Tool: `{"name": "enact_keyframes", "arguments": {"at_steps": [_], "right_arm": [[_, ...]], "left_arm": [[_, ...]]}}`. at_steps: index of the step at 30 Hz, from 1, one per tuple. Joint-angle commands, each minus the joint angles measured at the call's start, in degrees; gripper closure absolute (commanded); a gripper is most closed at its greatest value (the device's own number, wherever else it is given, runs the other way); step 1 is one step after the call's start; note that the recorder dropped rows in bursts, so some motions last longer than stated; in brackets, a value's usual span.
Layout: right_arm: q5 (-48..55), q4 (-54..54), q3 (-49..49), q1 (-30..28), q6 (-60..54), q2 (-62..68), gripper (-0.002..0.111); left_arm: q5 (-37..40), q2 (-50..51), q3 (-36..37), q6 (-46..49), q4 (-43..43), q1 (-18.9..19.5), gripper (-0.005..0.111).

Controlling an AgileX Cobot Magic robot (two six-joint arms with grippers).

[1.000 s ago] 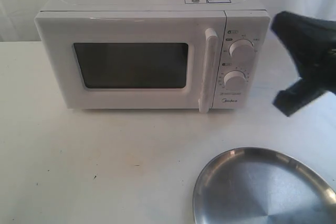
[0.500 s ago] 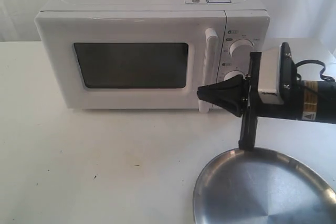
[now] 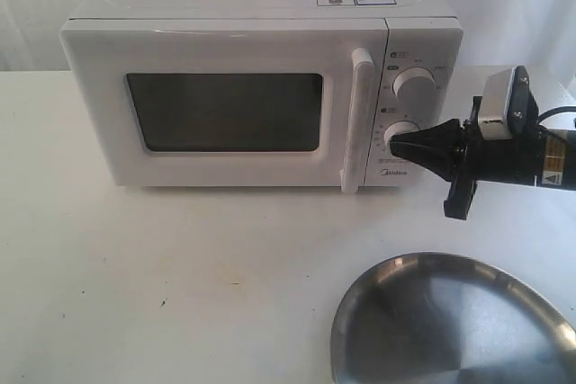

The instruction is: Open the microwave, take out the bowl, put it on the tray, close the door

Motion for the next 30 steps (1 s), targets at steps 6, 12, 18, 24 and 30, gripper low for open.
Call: {"name": "enact_keyframes", "arguments": {"at_steps": [6,12,18,24,30], "right_arm": [[-1.1,10.0,-0.7,4.5,0.4,0.4,0.107],[-1.1,8.8,-0.7,6.0,0.5,0.4,0.084],[-1.1,9.0,-0.7,6.2,0.5,0.4,0.044],[2.1,9.0,-0.8,10.0,-0.1,0.9,0.046],[7.0,12.9,-1.0,15.4,-5.4,1.6,0.054]], "left_arm": [[-0.1,-0.1,-0.1,-0.2,-0.4,-0.3,0.107],[-0.1,-0.1,-0.1,-0.2,-0.4,-0.3,0.107],[-0.1,-0.1,-0.1,-0.2,-0.4,-0.3,0.107],[-0.1,-0.1,-0.1,-0.2,-0.4,-0.3,0.107],[-0.1,-0.1,-0.1,-0.2,-0.4,-0.3,0.107]]}}
